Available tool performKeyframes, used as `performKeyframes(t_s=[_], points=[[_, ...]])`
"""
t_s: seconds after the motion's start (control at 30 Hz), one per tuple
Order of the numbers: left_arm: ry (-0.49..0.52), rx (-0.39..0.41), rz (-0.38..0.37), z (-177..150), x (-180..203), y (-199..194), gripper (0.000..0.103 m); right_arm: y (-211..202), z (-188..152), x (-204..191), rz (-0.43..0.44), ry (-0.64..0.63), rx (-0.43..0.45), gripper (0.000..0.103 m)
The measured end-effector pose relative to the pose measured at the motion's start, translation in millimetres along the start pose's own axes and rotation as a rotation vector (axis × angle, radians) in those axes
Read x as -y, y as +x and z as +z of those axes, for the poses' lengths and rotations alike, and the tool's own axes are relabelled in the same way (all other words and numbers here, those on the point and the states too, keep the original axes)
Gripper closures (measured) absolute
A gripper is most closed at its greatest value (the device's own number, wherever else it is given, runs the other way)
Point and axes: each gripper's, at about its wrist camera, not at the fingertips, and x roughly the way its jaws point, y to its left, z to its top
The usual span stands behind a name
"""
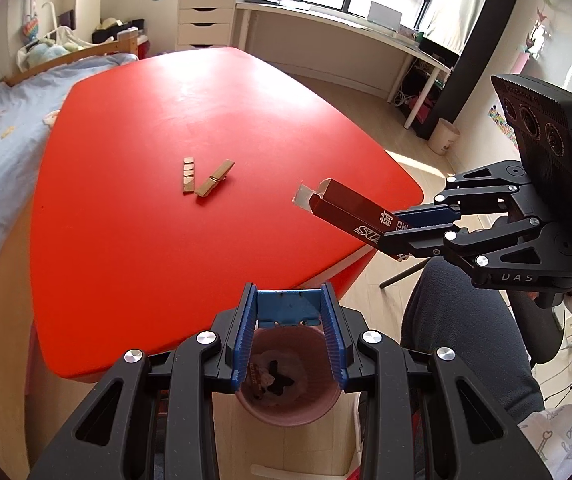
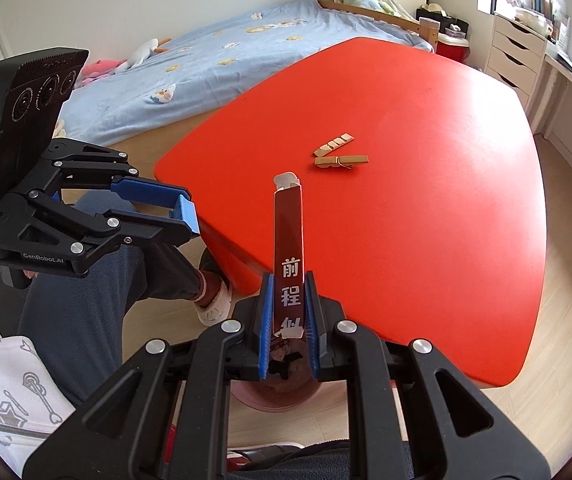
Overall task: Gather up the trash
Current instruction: 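Carry the card and carton over the wastebasket and open both tools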
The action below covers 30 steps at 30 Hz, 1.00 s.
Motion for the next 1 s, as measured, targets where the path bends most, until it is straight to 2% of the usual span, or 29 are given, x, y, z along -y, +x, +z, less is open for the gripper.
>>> performKeyframes(t_s=[0.57, 1.0], points=[[0.017, -0.037, -0.010, -34.0, 18.7, -3.4, 0.071, -13.6, -55.4, -27.4, 0.004, 0.062, -0.030, 0.089], [0.032, -0.048, -0.039, -40.7, 25.5, -4.0, 0.069, -7.7, -60.3, -29.2, 0.043, 0.068, -0.046, 0.088]])
